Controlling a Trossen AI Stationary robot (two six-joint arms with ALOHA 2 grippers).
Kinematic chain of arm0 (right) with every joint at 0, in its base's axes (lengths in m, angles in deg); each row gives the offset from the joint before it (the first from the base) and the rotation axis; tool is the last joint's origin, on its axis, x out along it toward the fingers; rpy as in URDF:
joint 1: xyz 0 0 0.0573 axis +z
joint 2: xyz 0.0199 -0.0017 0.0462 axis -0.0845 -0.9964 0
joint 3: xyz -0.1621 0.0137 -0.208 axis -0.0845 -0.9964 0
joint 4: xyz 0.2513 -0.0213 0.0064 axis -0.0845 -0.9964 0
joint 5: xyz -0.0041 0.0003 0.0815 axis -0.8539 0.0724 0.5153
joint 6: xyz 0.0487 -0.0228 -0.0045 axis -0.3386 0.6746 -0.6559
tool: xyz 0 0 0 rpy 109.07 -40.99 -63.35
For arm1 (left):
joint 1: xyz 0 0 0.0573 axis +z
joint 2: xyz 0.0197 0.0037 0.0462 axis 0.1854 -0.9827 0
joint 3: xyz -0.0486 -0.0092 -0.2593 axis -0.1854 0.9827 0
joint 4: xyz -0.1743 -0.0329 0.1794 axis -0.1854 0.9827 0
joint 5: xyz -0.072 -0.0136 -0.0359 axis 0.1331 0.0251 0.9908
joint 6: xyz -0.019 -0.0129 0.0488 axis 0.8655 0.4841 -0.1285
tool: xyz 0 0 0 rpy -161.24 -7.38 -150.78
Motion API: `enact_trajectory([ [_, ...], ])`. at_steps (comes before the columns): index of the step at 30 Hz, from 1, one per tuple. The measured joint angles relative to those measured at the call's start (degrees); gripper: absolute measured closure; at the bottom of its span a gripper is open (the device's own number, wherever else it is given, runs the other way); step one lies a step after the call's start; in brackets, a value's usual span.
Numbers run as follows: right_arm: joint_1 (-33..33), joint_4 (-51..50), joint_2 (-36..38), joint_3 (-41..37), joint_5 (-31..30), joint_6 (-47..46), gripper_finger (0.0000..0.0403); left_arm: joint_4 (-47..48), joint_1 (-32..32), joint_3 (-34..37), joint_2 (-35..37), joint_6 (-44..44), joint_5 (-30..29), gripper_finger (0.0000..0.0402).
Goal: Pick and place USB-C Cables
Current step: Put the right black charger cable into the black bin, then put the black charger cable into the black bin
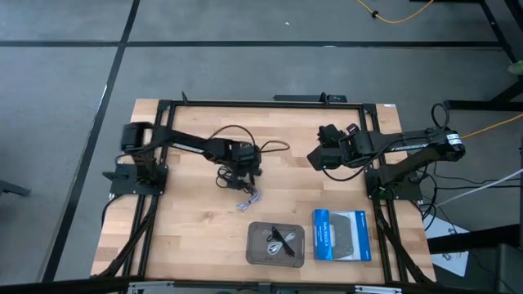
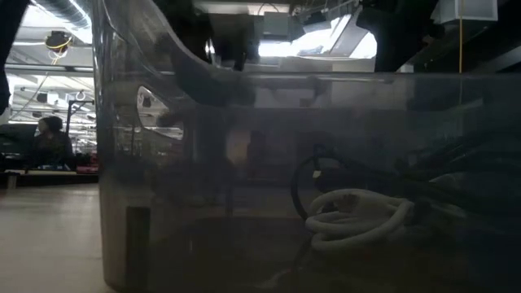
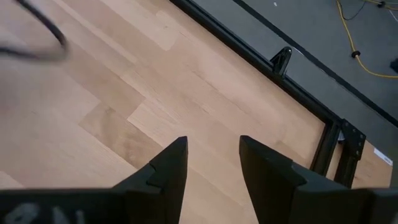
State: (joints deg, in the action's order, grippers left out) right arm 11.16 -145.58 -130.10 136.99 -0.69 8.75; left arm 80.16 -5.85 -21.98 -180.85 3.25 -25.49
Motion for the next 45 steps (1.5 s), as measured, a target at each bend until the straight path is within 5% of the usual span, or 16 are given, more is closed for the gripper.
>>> enact_trajectory([
  [10,-2.0,-2.6,0.0,0.0,-5.3,-0.4,0.0253,-5.2,-13.8,-9.0,11.8,21.5,5.3,0.0365],
  [18,-3.5,-5.0,0.0,0.0,-1.8,-1.9,0.0253,-12.7,-25.5,-15.3,2.7,29.3,5.5,0.0365],
  [27,-1.1,-12.1,0.0,0.0,6.5,-9.1,0.0253,-14.3,-27.4,-23.4,-11.4,35.0,10.0,0.0356],
  [33,1.4,-14.9,0.0,0.0,9.4,-9.6,0.0253,-8.1,-27.4,-28.2,-13.9,35.5,14.1,0.027],
  [38,3.5,-15.1,0.0,0.0,9.9,-11.0,0.0253,3.6,-26.6,-32.7,-12.9,32.7,13.0,0.0256],
  [41,4.7,-14.7,0.0,0.0,11.0,-11.1,0.0253,13.4,-25.1,-36.2,-11.2,26.0,9.3,0.0255],
  [45,6.2,-13.8,0.0,0.0,10.9,-13.3,0.0253,32.1,-20.9,-39.0,-9.9,20.2,-3.2,0.0254],
])
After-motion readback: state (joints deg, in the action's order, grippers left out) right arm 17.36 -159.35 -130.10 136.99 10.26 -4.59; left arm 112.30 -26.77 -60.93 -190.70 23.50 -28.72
